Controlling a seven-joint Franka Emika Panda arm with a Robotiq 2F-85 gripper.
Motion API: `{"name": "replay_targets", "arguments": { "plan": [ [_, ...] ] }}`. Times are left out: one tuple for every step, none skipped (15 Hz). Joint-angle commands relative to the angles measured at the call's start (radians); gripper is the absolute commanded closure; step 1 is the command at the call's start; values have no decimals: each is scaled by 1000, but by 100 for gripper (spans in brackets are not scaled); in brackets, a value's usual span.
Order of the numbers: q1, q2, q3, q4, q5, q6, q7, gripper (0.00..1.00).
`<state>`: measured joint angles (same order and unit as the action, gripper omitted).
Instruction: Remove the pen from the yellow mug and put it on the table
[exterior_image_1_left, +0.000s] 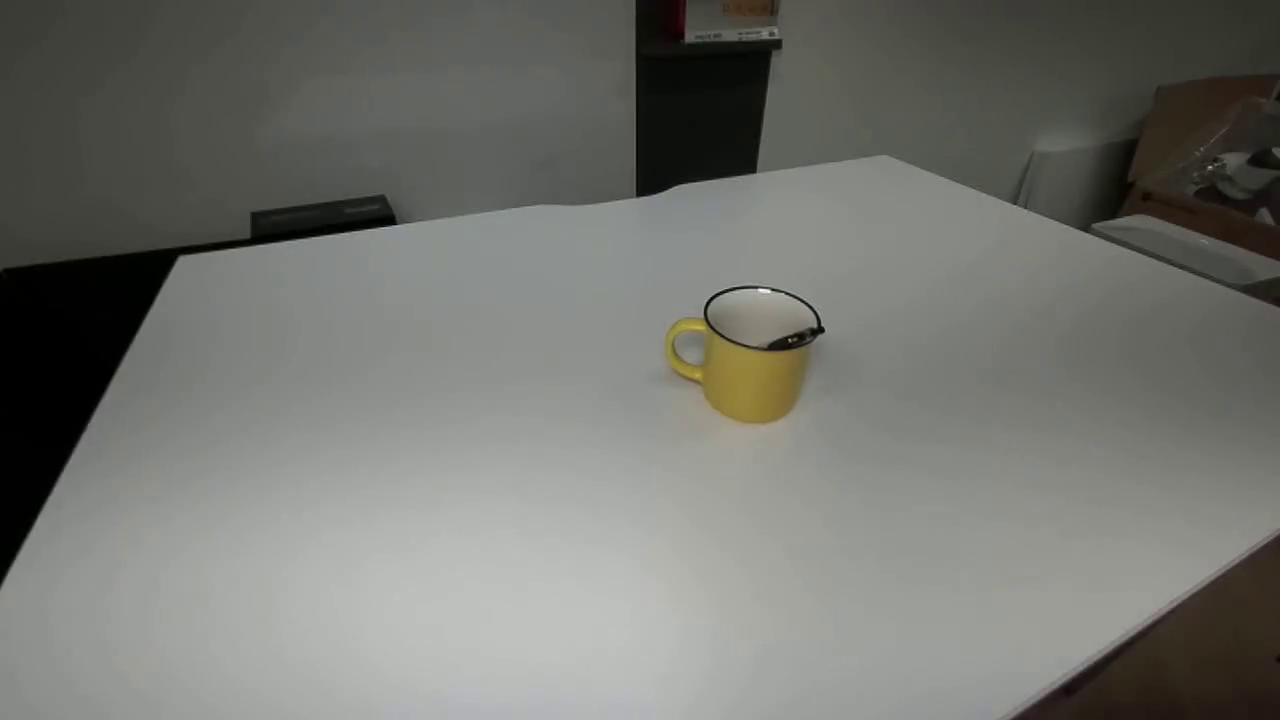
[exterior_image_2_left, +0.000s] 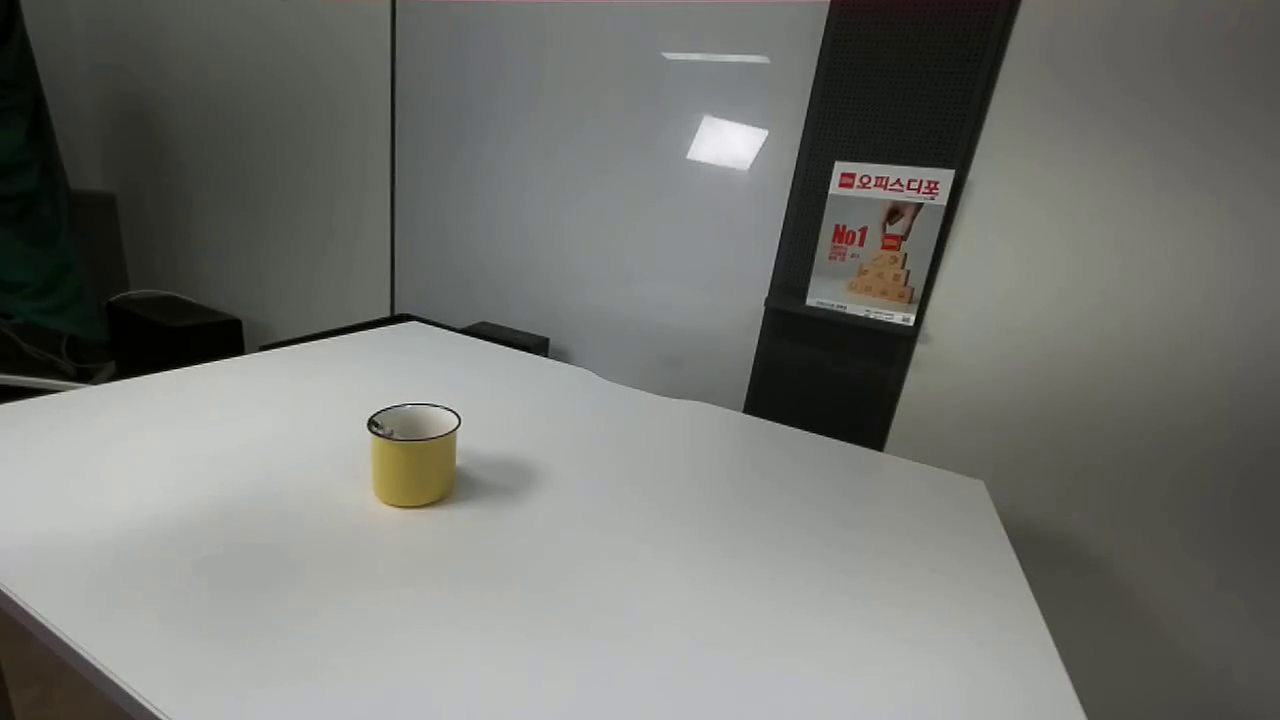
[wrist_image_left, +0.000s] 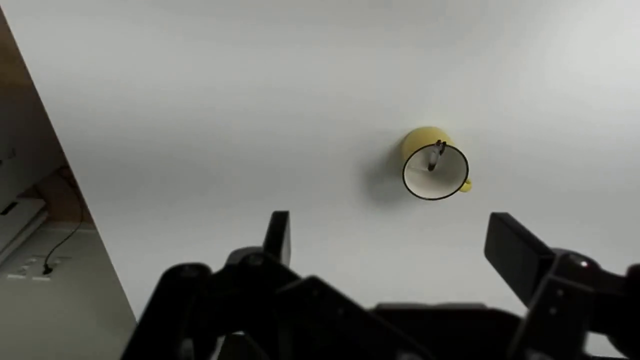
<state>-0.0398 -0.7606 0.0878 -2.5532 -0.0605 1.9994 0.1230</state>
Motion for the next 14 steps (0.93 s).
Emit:
{"name": "replay_targets", "arguments": {
  "plan": [
    [38,152,53,6,-17,144,15,0],
    [46,188,64,9,-19,177,15,0],
    [58,228,71,11,-15,212,13,0],
    [70,266,74,12,-10,242,8,0],
    [80,304,74,12,-6,268,2,0],
    [87,338,73,11,-6,292,-3,0],
    [93,374,68,11,-2,310,-7,0],
    [100,406,64,9,7,329,-8,0],
    [102,432,64,2,7,347,-4,0],
    [106,457,61,0,11,359,-7,0],
    [103,480,63,-5,2,377,1,0],
    [102,502,62,-8,0,393,4,0],
    [99,522,60,-16,-4,421,9,0],
    [98,540,58,-22,-6,447,12,0]
  ]
}}
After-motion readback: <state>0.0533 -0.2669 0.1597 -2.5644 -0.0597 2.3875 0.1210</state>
